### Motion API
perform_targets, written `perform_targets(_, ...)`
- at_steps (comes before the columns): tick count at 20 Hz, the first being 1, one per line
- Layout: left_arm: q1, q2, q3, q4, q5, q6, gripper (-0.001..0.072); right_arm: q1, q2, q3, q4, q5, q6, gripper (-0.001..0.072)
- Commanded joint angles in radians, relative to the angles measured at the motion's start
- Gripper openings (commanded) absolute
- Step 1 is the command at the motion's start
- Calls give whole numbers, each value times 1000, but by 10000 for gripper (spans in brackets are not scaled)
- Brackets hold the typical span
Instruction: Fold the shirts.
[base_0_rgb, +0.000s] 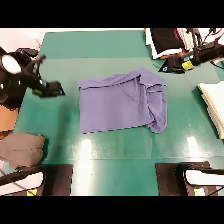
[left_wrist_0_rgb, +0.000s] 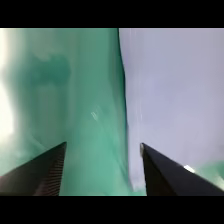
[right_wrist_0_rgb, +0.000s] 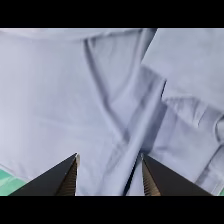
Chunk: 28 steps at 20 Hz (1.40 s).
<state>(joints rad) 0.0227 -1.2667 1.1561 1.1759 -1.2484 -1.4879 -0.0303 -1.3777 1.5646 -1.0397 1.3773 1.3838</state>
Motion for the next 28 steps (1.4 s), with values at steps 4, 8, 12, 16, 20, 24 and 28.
perform_targets(4,4,115,-466,-299,126,111,547,38,176,-204,2,-131,-8,433)
perform_targets(8,-127,114,-519,-331,228,127,547,38,183,-207,28,-125,-8,431)
perform_targets(12,-243,112,-526,-321,261,72,547,37,184,-207,28,-117,-8,432)
perform_targets(16,-251,112,-519,-323,260,46,440,37,184,-207,25,-106,-8,432)
perform_targets(20,-251,113,-442,-294,212,48,24,-12,184,-208,16,-24,-10,431)
perform_targets(24,-236,113,-335,-186,129,45,698,-102,185,-208,20,53,-9,431)
perform_targets(28,-196,113,-378,-123,116,6,640,-114,184,-208,22,53,-14,431)
